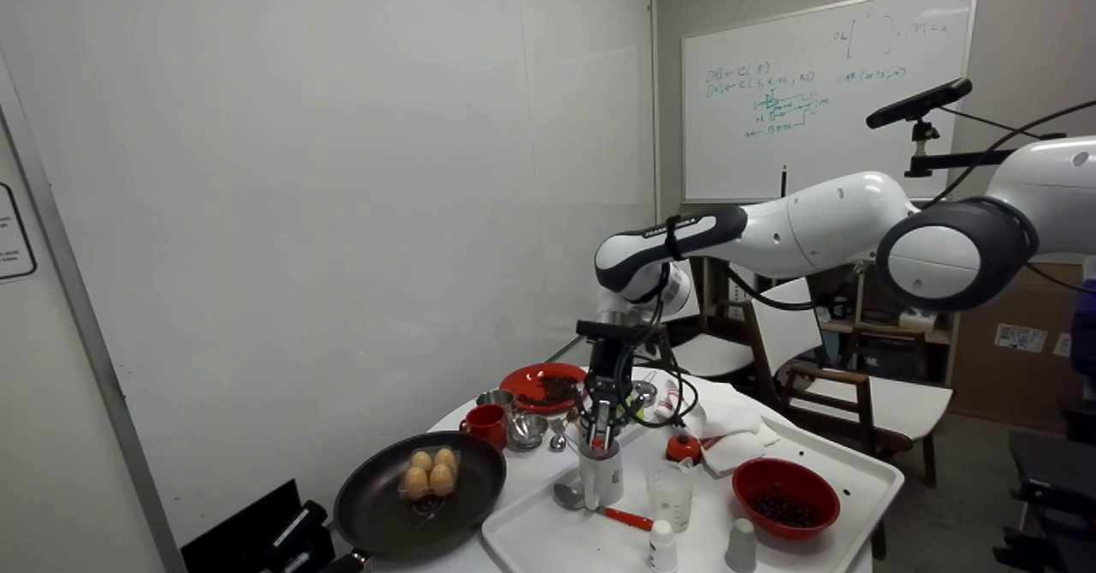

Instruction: Pick the knife and put it in the cup

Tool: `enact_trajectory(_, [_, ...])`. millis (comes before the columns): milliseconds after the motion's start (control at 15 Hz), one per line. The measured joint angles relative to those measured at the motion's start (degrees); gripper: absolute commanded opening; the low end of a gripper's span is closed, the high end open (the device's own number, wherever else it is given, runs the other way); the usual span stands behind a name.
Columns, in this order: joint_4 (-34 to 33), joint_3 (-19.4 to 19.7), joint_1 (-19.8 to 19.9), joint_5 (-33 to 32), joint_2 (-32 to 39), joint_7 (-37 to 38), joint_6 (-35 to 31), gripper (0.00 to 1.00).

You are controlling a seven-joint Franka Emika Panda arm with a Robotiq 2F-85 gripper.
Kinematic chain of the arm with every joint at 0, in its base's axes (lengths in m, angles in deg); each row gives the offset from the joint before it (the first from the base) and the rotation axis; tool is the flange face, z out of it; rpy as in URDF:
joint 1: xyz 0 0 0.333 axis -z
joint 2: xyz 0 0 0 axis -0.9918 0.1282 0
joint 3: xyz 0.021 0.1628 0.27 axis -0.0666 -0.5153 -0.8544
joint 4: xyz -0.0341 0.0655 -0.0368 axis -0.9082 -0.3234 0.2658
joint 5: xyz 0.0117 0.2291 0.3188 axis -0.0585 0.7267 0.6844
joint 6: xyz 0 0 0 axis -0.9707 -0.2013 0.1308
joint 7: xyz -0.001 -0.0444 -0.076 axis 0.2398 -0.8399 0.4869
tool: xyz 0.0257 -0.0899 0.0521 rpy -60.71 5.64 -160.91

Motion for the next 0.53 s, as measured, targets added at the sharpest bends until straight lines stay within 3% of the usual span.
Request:
enact_trajectory(400, [0.6,0.5,0.2,0.0,0.0,1.3,-5.6,0.07])
enact_trajectory(467, [0.8,0.7,0.2,0.0,0.0,1.4,-6.4,0.19])
enact_trajectory(533, [1.1,0.9,0.2,0.0,0.0,1.6,-6.9,0.19])
